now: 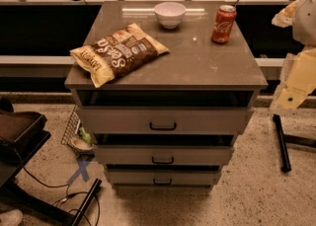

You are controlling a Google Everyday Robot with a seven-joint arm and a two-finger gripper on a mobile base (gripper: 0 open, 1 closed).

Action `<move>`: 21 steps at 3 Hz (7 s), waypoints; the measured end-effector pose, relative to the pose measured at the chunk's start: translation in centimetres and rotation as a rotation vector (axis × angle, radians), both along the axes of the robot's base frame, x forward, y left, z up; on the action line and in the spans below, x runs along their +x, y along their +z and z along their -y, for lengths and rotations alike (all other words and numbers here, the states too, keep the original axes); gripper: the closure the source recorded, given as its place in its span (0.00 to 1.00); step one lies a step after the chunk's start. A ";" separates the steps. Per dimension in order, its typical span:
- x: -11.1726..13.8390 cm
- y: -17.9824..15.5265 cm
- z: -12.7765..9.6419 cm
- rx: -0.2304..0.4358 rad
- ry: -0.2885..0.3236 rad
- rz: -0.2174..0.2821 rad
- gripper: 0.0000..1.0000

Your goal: Pick brown chip bag

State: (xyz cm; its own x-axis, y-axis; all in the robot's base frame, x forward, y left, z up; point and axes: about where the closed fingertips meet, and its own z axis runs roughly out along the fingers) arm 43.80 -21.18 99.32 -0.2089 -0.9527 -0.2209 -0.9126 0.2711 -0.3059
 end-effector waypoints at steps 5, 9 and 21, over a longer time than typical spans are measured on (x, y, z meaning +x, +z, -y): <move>5.3 -0.3 -17.5 -0.136 0.767 0.159 0.00; 13.3 -3.9 -25.5 -0.132 1.036 0.189 0.00; 27.3 -15.7 -33.5 -0.336 1.094 -0.014 1.00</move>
Offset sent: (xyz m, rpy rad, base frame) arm 0.0342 0.0686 0.0087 -0.0410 -0.0924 0.2869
